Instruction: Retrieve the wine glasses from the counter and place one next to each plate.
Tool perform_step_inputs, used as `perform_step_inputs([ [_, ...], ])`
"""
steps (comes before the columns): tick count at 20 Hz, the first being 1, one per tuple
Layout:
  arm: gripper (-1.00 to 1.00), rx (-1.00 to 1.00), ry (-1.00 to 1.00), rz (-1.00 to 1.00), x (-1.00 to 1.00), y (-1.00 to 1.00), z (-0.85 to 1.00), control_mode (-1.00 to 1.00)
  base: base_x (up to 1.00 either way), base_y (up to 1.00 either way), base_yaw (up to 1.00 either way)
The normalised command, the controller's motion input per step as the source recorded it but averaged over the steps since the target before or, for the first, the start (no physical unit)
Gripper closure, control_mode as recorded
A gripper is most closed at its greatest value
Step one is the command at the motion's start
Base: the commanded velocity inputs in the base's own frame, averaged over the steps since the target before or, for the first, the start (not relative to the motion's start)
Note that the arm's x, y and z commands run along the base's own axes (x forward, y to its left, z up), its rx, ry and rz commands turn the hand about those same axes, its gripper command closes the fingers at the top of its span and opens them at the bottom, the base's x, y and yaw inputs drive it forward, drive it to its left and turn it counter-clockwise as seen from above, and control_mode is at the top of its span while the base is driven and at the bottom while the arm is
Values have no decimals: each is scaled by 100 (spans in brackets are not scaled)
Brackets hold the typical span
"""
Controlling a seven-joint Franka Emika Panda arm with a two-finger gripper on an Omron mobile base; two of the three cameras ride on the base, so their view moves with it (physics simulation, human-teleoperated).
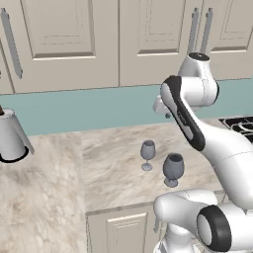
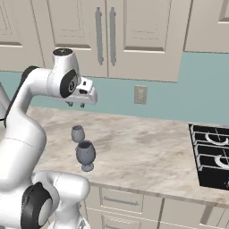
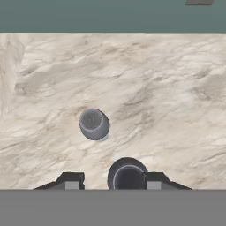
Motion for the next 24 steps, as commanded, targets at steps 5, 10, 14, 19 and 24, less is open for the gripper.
perform_step_inputs([
  [5, -100, 6, 2, -1, 1, -22, -9, -100, 0, 0, 0],
  [10, -100, 26, 0, -12, -23, -79, -28, -100, 0, 0, 0],
  [14, -100, 21, 0, -13, -35, -67, -29, -100, 0, 0, 0],
  [19, -100, 20, 6, -18, -15, -48, -38, -100, 0, 0, 0],
  [24, -100, 27, 15, -29, 0, -43, -49, -100, 0, 0, 0],
])
